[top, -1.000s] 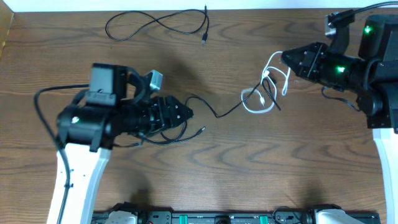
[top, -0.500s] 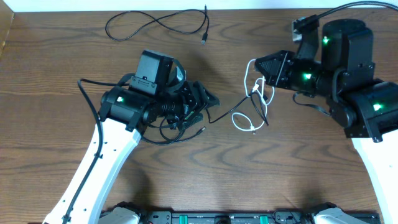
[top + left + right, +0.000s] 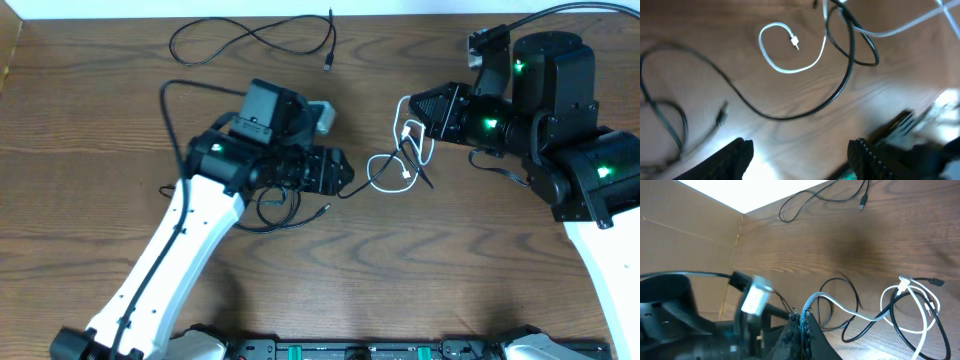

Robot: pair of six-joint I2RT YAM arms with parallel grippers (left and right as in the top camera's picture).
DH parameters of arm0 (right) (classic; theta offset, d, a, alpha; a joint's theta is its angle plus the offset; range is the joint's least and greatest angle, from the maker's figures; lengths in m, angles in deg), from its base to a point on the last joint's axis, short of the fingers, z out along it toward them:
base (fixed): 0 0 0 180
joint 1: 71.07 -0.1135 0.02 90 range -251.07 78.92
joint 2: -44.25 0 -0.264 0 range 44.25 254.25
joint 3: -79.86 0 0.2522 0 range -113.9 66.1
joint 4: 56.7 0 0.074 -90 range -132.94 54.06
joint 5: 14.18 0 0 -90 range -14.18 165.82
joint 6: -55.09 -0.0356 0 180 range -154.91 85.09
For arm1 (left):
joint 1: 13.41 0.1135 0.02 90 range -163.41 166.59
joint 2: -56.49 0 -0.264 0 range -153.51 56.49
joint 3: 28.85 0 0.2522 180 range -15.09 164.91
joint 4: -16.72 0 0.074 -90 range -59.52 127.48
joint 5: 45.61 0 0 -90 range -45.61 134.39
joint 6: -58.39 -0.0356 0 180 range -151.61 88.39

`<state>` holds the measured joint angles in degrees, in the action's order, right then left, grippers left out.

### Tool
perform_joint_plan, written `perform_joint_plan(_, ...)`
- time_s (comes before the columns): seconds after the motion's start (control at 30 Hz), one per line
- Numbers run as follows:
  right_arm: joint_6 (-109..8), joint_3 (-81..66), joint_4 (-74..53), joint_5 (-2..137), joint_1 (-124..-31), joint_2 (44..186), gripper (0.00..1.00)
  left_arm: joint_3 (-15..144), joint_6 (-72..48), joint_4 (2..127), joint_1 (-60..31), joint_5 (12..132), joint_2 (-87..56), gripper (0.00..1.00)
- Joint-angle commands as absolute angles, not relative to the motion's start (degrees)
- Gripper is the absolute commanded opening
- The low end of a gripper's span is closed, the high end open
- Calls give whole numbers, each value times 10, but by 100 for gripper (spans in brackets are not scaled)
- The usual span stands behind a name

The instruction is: Untangle cables

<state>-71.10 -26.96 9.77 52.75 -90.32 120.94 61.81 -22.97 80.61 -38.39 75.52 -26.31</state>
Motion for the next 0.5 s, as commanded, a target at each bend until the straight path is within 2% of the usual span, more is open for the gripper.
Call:
perform_joint_plan(0.0, -700, -268, 99, 532, -907, 1213, 1, 617, -336, 789, -406, 743, -284, 66)
perform_joint_plan(0.23, -685, -268, 103, 532, -907, 1213, 1, 617, -383, 753, -456, 743, -312, 65)
perform_joint_plan(0.47, -685, -268, 106, 532, -907, 1213, 1, 617, -398, 734, -469, 732, -328, 58)
